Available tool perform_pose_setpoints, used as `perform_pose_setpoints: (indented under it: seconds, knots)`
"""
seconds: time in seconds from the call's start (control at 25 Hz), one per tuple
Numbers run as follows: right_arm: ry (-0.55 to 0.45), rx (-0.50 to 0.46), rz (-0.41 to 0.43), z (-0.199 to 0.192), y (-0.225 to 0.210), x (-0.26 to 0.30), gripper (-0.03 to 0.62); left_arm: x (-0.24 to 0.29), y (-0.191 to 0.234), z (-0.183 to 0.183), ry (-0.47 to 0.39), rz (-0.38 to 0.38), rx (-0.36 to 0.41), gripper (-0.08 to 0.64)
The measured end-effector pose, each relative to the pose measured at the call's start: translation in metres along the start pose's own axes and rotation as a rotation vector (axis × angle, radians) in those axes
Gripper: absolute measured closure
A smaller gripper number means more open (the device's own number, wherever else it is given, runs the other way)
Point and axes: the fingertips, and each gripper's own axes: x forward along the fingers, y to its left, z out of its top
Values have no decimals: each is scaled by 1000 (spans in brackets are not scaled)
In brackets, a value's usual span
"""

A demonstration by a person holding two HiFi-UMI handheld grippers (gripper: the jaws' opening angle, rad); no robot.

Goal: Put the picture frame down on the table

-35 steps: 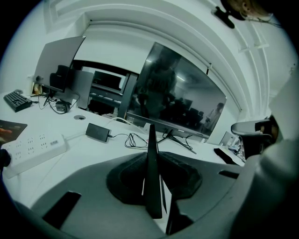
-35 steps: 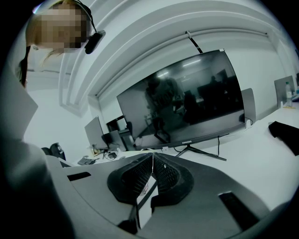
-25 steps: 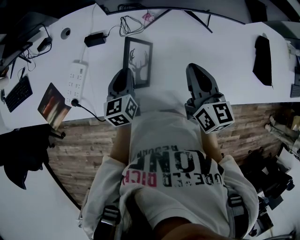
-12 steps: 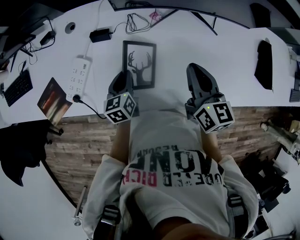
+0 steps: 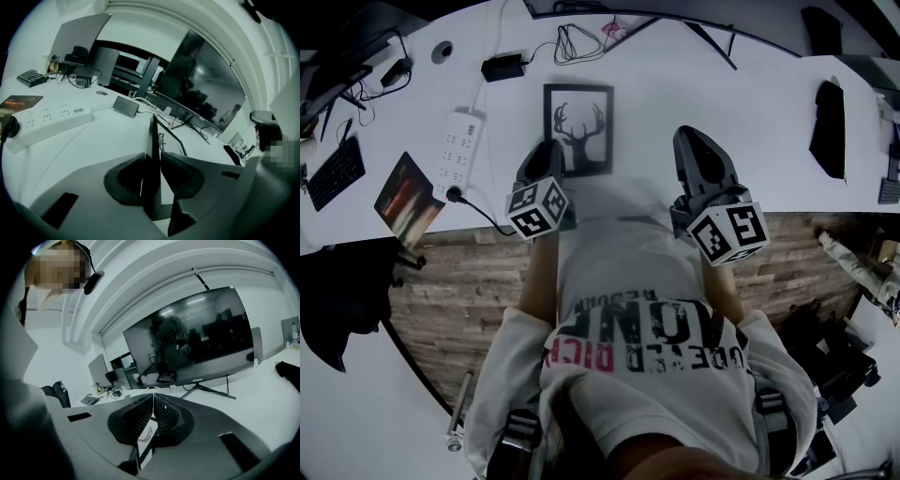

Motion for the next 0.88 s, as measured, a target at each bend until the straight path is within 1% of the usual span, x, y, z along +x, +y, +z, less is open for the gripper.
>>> perform_pose_setpoints:
  seconds: [0.32, 0.56, 0.88]
  knots:
    - [-1, 3, -1, -1, 2, 2, 591, 7, 12, -21, 72, 28, 2, 449]
    - [0, 5, -1, 0, 3, 2, 591, 8, 20, -35, 141, 77, 82, 453]
    - [1, 9, 0, -1, 3, 3, 591, 10, 19, -37, 179, 101, 132, 453]
